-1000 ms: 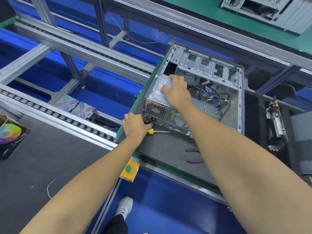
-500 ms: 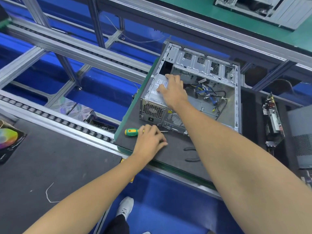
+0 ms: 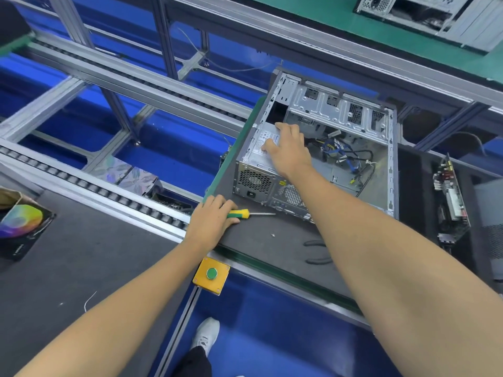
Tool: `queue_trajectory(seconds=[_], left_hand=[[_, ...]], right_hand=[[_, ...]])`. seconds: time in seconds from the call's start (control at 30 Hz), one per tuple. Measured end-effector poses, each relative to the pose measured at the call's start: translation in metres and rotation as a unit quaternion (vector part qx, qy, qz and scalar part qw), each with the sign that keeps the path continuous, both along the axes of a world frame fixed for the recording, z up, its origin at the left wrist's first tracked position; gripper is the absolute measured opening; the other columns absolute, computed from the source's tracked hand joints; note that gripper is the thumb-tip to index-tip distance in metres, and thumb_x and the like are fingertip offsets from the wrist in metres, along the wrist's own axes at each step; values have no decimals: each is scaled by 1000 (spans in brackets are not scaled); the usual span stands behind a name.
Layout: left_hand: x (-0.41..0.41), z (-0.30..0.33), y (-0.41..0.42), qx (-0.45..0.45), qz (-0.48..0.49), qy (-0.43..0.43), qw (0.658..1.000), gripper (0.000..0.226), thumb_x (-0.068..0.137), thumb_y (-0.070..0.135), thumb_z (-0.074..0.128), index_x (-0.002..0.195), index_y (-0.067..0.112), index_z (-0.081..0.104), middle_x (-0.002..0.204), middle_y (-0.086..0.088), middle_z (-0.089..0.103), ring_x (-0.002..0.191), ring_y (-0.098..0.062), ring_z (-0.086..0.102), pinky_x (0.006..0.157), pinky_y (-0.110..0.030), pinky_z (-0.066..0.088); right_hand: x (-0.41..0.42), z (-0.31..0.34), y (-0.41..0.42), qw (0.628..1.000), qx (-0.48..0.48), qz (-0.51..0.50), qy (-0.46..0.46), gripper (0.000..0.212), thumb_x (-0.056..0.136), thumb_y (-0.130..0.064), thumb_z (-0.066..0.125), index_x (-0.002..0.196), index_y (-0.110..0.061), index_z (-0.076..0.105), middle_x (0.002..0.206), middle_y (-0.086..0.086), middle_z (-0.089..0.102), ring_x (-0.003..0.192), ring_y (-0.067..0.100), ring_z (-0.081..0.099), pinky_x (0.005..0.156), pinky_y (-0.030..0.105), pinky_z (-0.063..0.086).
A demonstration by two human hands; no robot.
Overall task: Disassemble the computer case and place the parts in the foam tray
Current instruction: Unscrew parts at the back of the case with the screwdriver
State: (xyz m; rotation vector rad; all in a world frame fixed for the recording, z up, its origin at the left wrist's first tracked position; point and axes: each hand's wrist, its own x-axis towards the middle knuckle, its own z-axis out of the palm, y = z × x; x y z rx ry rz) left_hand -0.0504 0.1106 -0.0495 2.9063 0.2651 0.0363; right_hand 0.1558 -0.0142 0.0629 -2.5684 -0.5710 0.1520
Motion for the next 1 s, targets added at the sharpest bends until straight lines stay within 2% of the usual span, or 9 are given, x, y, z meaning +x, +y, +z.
queue_trajectory(seconds=[0.13,0.3,0.37,0.47,0.53,0.6,0.7,0.83,1.0], left_hand=[[-21,-3,-7,-69,33,-56,995,35,100,49,55,120,21,64,110,1,58,100,-21,53,79,-34,46],[-58,-1,-30,-229,140,-71,961,22,100,42,61,111,23,62,107,7,53,99,-14,50,74,-36,50],[-67,1,-40,-281,199,-52,937,21,102,49,54,107,29,58,104,12,51,92,-10,54,67,-37,48],[-72,3,-52,-342,267,-52,900,27,105,51,47,98,26,55,97,8,57,87,-15,58,65,-36,41],[-74,1,-60,-403,286,-65,867,28,105,46,50,96,20,56,94,1,62,89,-22,61,72,-40,46],[-77,0,-67,-429,282,-69,855,27,104,44,53,94,19,57,94,0,62,89,-21,61,78,-42,49],[-80,-5,-74,-467,276,-64,838,26,104,42,55,92,18,56,92,-3,63,85,-25,62,80,-48,52],[-88,-10,-77,-471,269,-59,838,23,104,40,55,94,19,59,92,-2,64,86,-22,63,81,-46,52],[-101,-14,-82,-480,242,-74,840,18,104,36,57,114,24,65,100,11,63,93,-4,60,79,-31,53]], right_hand=[[-6,5,-2,999,18,17,-31,61,94,-38,52,151,-24,37,146,1,36,135,20,31,104,43,36],[-30,18,-8,959,75,35,-273,36,83,-24,56,117,-12,59,113,7,53,100,24,44,82,39,43],[-41,18,-12,945,79,62,-312,30,81,-20,57,110,-11,60,105,6,56,93,24,45,79,39,42],[-50,16,-16,956,128,-44,-261,31,83,-29,53,109,-13,59,106,4,54,96,23,46,79,38,39],[-51,14,-21,974,87,-118,-171,35,85,-44,45,105,-17,51,101,1,54,89,24,52,75,40,38],[-50,10,-31,995,-21,-83,-59,41,90,-56,38,103,-18,43,85,2,59,71,26,55,65,39,35],[-53,9,-44,982,-183,31,-26,55,95,-64,40,118,-15,41,71,3,58,60,23,51,56,36,33],[-58,18,-41,978,-195,68,34,71,91,-61,57,136,-11,33,78,2,58,75,29,62,61,37,44],[-75,12,-44,976,-199,88,14,67,96,-46,59,139,-5,30,73,3,55,73,30,60,56,36,39]])
